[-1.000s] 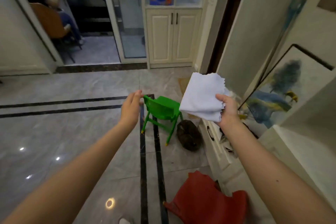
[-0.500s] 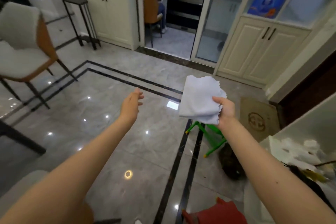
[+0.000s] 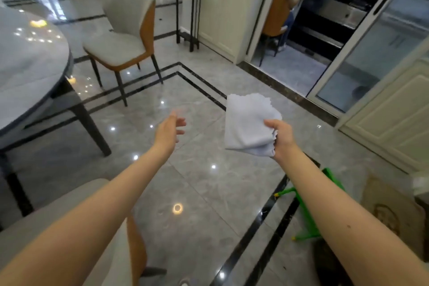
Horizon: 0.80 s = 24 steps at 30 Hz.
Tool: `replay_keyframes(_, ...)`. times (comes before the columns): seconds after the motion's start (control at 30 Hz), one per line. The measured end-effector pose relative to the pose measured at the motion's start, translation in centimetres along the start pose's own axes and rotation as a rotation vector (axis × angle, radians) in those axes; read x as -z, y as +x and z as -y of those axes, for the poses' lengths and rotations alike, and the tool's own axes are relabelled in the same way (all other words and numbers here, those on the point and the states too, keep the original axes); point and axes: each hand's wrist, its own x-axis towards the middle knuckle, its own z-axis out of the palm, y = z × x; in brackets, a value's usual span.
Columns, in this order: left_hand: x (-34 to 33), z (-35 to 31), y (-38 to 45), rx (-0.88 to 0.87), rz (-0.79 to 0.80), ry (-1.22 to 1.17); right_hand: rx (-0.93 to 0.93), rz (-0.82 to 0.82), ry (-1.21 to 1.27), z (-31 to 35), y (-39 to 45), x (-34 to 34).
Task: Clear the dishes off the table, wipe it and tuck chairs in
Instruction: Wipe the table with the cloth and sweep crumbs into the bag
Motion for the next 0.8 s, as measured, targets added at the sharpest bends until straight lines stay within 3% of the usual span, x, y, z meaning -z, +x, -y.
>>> replay_keyframes(0.47,10.8,0.8,7.3,0.066,-0.377,-0.091,-0.184,0.35,-0.223,-3.3,15.5,-14.8)
replay_keyframes(0.8,5.0,-3.1,16.1,0.156,-0.545,-0.133,-0.351,0.501,-0.38,4.0,29.6,-18.3)
